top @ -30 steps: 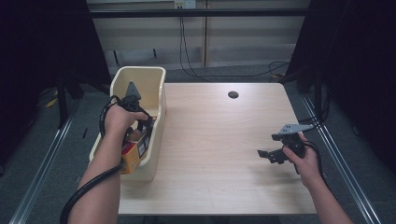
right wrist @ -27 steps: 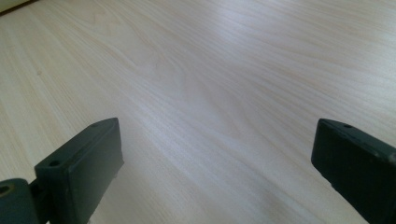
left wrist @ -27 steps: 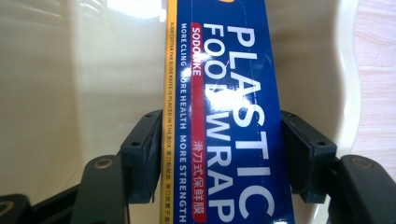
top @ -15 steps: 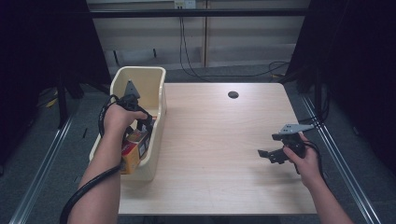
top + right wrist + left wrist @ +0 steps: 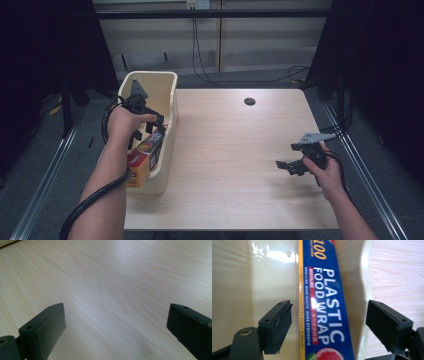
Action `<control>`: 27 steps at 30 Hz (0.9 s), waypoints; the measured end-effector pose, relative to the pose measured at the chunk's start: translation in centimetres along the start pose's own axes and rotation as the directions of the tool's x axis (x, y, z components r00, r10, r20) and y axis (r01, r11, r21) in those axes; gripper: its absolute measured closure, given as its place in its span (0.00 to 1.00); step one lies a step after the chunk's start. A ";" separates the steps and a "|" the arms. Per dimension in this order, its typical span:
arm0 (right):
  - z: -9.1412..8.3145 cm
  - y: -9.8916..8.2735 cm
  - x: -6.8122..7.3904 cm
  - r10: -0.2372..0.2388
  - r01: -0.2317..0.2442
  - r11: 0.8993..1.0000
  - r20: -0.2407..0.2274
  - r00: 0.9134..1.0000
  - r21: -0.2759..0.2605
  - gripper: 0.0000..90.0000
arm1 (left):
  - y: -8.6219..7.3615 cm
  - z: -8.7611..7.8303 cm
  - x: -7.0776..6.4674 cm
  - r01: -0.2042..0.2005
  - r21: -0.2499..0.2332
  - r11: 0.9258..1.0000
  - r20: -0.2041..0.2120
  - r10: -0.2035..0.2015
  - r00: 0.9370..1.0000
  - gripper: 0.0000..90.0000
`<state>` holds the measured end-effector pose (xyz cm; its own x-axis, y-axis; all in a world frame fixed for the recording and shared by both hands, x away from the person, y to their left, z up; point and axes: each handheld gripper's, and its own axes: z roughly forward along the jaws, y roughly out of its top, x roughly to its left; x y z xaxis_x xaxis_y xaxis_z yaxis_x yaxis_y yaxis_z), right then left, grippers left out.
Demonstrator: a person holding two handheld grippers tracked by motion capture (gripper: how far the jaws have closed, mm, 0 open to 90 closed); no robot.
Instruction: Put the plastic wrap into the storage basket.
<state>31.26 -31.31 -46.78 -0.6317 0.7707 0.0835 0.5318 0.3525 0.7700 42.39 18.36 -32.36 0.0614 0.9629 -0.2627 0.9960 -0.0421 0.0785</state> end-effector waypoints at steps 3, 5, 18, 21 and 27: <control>-0.1 0.0 0.0 0.001 -0.001 1.000 0.000 1.000 0.005 0.02 | 0.0 -0.7 -0.4 -0.015 -0.023 1.000 0.014 0.016 1.000 0.22; -0.1 -0.1 0.0 0.000 0.000 1.000 -0.006 1.000 -0.001 0.02 | 0.0 -1.1 -0.8 -0.032 -0.030 0.999 0.017 0.033 0.999 0.21; -0.3 0.1 0.1 0.003 -0.003 1.000 0.002 1.000 -0.005 0.02 | -0.7 -1.4 -4.8 -0.149 -0.078 0.986 0.088 0.156 0.984 0.20; -0.3 0.1 0.1 0.002 -0.002 1.000 -0.001 1.000 -0.008 0.02 | -0.7 -0.8 -5.6 -0.162 -0.083 0.983 0.113 0.170 0.979 0.20; -0.3 0.1 0.1 0.000 0.000 1.000 -0.003 1.000 -0.009 0.02 | -0.7 0.6 -7.1 -0.195 -0.089 0.977 0.124 0.205 0.971 0.20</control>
<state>31.13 -31.36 -46.51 -0.6335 0.7689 0.0859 0.5272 0.3477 0.7754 41.31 11.39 -31.10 0.2720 0.8931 -0.3583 0.9552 -0.2054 0.2132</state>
